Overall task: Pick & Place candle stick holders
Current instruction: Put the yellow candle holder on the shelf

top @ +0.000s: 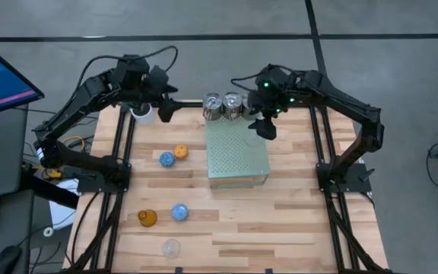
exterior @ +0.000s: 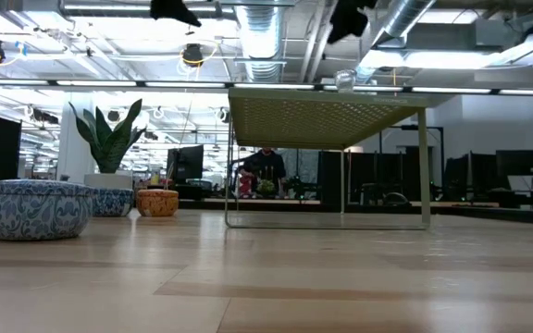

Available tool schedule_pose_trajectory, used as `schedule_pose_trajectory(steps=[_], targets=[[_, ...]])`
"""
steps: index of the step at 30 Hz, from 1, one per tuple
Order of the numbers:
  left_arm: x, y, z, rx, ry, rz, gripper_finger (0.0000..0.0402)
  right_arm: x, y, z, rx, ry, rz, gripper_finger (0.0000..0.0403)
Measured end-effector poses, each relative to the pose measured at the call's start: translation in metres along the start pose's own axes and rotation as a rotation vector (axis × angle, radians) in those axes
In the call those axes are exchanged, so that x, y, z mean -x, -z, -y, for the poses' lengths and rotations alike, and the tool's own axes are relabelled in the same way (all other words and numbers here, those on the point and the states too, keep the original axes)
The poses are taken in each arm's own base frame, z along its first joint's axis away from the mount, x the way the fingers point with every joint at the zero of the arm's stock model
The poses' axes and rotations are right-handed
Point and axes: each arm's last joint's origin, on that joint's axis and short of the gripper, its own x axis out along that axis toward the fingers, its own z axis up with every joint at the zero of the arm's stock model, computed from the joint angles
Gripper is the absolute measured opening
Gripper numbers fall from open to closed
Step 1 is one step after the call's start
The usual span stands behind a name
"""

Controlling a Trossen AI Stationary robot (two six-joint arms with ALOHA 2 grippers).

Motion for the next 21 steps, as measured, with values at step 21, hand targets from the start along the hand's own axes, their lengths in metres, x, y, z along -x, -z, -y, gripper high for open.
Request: schedule_pose_trajectory(steps=[21], targets=[[0.009,0.116,0.089,0.186,0.128,-0.6,0.0346,0.059,0.002,-0.031,0.017,-0.043,-0.037,0.0257]])
